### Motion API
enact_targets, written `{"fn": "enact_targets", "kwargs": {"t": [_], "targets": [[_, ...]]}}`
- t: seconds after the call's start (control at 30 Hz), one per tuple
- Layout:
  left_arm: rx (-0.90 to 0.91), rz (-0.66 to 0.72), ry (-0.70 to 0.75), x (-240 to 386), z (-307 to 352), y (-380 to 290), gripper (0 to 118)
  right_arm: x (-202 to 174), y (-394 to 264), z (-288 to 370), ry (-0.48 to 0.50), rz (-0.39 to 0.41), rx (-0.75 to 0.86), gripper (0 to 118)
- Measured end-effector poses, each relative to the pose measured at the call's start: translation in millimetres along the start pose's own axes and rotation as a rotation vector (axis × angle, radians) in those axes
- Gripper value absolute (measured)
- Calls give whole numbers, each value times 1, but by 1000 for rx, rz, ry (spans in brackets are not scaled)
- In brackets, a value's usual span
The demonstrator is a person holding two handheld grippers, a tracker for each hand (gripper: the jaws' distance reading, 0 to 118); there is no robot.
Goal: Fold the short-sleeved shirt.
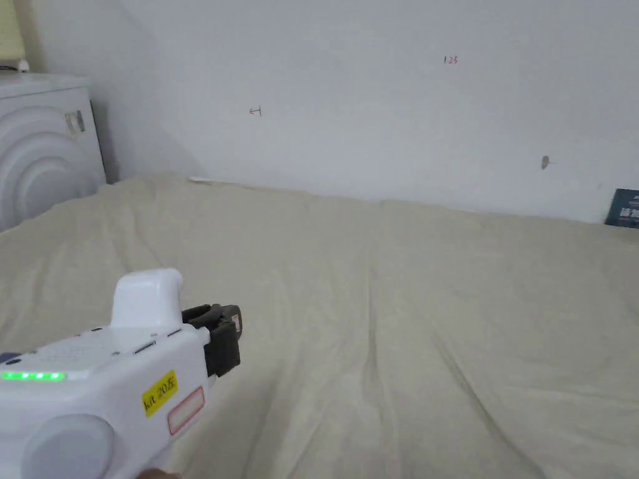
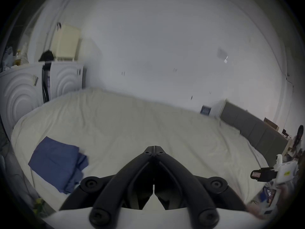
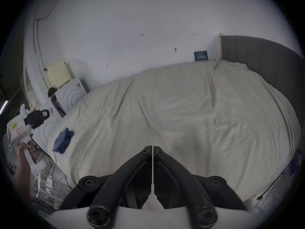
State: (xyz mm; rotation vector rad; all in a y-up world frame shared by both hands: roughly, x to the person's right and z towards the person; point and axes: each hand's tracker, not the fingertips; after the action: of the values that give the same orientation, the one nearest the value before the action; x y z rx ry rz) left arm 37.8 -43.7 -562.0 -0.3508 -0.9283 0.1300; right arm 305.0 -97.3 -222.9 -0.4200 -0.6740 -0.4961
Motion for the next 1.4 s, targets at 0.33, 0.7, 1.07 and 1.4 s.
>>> {"fn": "enact_targets", "kwargs": {"t": [0.33,0.7,1.07,1.4], "targets": [[248,-133,-5,109,67,-19,0,-18,7,99,-37,189,444,0],[373,-296,72,135,94,-70,0,-12,-40,109,-191,229,662,0],[380,-283,65,134,118,-83,0,-7,-56,132,-210,210,684,0],[389,-273,61,133,135,-81,118,-20,-66,147,-292,287,734,107]]}}
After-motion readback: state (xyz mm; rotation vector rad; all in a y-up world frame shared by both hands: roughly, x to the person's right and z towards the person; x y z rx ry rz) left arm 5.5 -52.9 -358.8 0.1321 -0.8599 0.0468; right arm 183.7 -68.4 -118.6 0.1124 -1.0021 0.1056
